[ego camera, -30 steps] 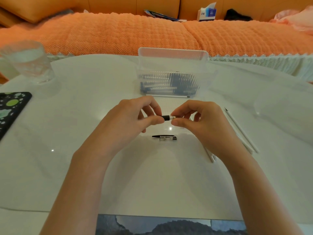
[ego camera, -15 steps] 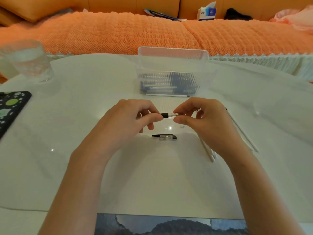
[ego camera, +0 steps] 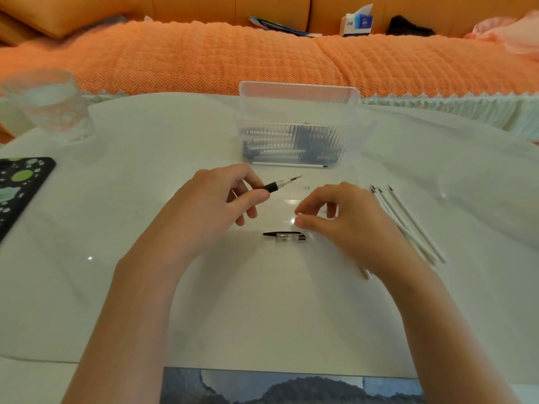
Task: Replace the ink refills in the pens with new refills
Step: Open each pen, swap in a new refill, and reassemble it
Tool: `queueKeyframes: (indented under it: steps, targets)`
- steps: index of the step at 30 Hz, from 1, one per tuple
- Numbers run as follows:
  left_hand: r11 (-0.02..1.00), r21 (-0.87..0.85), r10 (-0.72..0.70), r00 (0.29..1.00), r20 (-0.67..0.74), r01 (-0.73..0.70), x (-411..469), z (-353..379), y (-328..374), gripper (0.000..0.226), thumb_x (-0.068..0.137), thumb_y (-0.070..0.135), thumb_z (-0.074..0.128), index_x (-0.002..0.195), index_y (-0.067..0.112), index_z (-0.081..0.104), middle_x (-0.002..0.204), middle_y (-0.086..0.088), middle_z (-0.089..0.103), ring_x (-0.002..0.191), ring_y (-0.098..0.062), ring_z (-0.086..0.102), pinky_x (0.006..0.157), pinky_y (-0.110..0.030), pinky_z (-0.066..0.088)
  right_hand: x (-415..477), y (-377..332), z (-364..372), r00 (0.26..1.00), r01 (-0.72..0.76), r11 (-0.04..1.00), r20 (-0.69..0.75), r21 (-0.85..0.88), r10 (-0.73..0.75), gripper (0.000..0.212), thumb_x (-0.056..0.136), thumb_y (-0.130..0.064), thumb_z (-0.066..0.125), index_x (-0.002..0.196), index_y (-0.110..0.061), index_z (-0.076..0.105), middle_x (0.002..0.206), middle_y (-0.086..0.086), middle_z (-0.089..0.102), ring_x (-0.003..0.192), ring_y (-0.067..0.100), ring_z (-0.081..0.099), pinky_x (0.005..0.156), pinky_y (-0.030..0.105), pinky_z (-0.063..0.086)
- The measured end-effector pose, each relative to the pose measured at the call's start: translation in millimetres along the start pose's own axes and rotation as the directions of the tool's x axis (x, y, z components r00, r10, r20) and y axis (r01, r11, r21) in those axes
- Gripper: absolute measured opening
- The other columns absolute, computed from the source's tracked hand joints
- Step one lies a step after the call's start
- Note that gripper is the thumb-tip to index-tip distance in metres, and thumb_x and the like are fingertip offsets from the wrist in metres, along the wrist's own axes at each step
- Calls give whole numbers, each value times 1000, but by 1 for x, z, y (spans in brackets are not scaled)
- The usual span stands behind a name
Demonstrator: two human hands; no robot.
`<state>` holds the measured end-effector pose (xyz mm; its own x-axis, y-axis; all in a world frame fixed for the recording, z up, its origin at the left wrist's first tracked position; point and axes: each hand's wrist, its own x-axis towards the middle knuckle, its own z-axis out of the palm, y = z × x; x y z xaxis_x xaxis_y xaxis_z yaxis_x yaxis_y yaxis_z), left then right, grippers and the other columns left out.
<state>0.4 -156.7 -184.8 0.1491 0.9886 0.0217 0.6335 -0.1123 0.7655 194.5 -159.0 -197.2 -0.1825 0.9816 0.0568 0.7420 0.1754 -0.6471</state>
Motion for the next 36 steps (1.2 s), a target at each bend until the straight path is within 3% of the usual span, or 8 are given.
queueKeyframes:
  steps: [7,12,18,22,27,30,33,36]
  targets:
    - [1000,5,-5,1000,7,5,0,1,1,6,88,36,60,86,30,62,70,11,68,62,-6,62,72,-36,55,2,1,8,995,37,997,99,-70,-30,11,85,-35,65,92,-29,71,77,-18,55,80,-6,40,66,11,29]
    - [1000,-28,11,1000,4,-11,-1,3,3,5,88,35,60,86,30,61,70,11,68,62,-6,62,71,-36,54,3,-2,5,998,-13,983,-57,182,23,5,83,-35,67,85,-33,71,79,-17,64,72,2,51,62,6,39]
    - [997,-61,43,999,17,-42,0,6,8,7,88,35,60,87,29,62,69,12,68,61,-5,62,70,-34,54,2,-14,2,984,-102,806,-58,583,166,12,85,-29,66,90,-23,75,76,-10,72,65,-7,59,55,5,42]
    - [997,-53,51,998,33,-49,1,8,10,6,89,35,59,87,29,61,69,12,68,60,-3,62,66,-27,52,4,-12,2,973,-153,699,-19,699,232,17,85,-30,65,94,-19,74,84,-4,73,73,4,60,61,19,44]
    - [998,-50,40,998,39,-38,0,7,9,5,88,33,60,85,30,62,68,12,68,60,-4,61,67,-31,53,7,-9,-9,949,-41,565,-145,824,280,15,92,-20,56,88,-12,68,88,3,74,83,16,69,63,23,48]
    - [999,-24,22,999,45,-21,1,7,7,5,87,34,62,84,31,63,68,12,68,61,-4,62,70,-34,54,9,-1,-28,885,41,498,-263,866,384,16,94,-15,52,85,-9,64,81,7,74,73,17,69,58,21,50]
    - [1000,-18,17,999,46,-16,1,5,5,4,87,33,62,84,31,63,69,11,68,62,-6,62,69,-33,53,10,12,-42,824,64,559,-360,827,438,13,93,-14,54,86,-9,65,69,4,69,62,14,63,57,21,51]
    - [1000,-23,16,999,47,-15,1,5,4,4,87,33,63,83,30,63,69,11,68,63,-7,62,69,-33,52,12,25,-43,818,-49,770,-416,636,396,14,90,-14,58,91,-4,67,65,2,64,51,6,55,49,16,45]
